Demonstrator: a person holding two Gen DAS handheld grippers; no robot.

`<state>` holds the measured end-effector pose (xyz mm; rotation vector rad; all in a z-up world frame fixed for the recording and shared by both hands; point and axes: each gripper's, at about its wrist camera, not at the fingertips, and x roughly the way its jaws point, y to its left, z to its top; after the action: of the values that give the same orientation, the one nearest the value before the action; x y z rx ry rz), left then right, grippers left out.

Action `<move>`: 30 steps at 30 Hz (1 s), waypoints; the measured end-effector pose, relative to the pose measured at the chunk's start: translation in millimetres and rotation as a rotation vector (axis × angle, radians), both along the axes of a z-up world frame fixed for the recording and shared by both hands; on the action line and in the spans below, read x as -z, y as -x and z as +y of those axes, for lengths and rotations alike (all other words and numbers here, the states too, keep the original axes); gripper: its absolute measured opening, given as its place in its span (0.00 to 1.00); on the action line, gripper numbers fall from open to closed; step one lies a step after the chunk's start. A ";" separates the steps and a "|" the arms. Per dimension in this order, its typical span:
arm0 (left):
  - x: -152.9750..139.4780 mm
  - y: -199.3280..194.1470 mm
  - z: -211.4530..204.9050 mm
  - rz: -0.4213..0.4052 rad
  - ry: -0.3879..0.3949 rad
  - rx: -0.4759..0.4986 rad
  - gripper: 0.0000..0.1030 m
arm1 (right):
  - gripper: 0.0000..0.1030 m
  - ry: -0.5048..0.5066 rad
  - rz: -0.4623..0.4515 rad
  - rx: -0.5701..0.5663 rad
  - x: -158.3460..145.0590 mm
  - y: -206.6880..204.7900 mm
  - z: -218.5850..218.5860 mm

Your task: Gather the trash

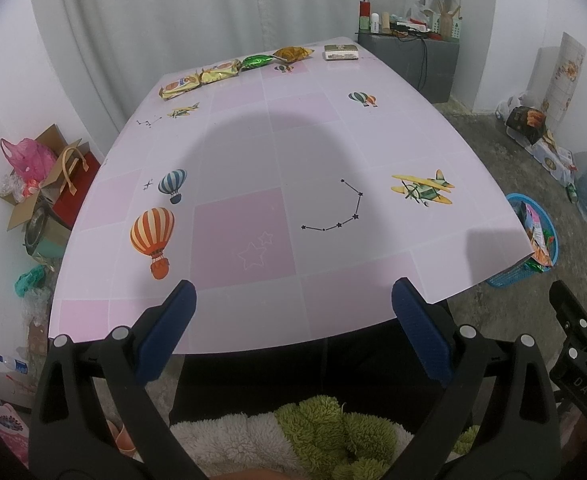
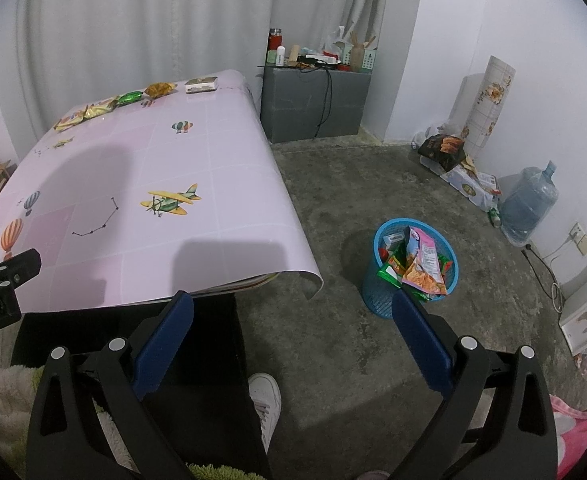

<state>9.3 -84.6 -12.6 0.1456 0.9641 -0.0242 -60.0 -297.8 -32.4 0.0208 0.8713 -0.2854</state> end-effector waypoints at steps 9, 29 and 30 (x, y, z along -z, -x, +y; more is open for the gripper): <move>0.1 -0.1 -0.6 0.001 -0.001 0.001 0.91 | 0.94 0.001 0.000 0.000 0.1 -1.2 1.8; -0.5 -1.0 -0.2 0.000 -0.001 0.001 0.91 | 0.94 -0.008 0.001 -0.001 0.1 -4.7 8.4; -0.6 -1.1 0.0 0.000 -0.001 0.001 0.91 | 0.94 -0.009 0.001 -0.001 0.3 -5.6 10.3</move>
<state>10.3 -84.6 -12.0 0.1467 0.9637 -0.0245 -54.4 -287.5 -32.7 0.0287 0.8739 -0.2807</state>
